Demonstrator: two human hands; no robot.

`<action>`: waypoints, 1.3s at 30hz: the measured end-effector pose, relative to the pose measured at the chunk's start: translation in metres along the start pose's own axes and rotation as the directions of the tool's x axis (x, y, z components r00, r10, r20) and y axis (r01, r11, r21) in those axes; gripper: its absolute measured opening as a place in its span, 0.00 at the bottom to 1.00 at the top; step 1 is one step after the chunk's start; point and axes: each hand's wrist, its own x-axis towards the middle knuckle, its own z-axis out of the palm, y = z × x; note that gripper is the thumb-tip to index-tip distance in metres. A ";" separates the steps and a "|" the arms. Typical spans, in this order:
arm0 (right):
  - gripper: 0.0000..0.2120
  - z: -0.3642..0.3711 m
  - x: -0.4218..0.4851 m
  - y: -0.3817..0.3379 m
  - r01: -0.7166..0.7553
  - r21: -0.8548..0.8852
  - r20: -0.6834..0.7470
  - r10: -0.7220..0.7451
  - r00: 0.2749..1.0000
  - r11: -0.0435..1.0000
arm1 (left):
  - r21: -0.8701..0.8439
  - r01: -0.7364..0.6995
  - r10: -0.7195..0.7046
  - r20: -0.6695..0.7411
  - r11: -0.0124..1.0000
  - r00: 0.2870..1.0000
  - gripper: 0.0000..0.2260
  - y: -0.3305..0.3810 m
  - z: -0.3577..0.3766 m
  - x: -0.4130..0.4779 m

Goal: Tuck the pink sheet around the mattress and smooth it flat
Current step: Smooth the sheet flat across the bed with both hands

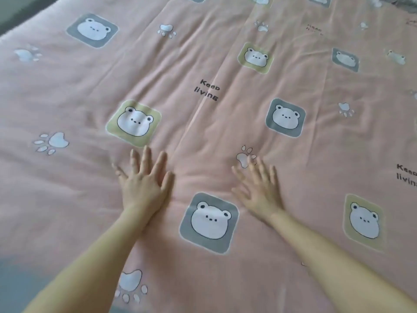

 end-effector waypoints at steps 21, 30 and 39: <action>0.26 0.004 -0.005 -0.192 -0.106 0.329 0.017 0.107 0.994 0.938 | 0.084 0.249 -0.258 0.129 0.965 0.957 0.23 -0.197 -0.044 -0.066; 0.18 -0.068 0.024 -0.338 0.360 0.503 -0.130 -0.344 0.930 0.786 | -0.271 0.032 0.001 0.120 0.962 0.993 0.22 -0.302 -0.101 -0.085; 0.19 -0.157 0.091 -0.378 -0.379 0.740 0.207 0.347 0.915 0.556 | -0.186 -0.222 0.226 0.000 0.957 0.974 0.19 -0.364 -0.220 0.009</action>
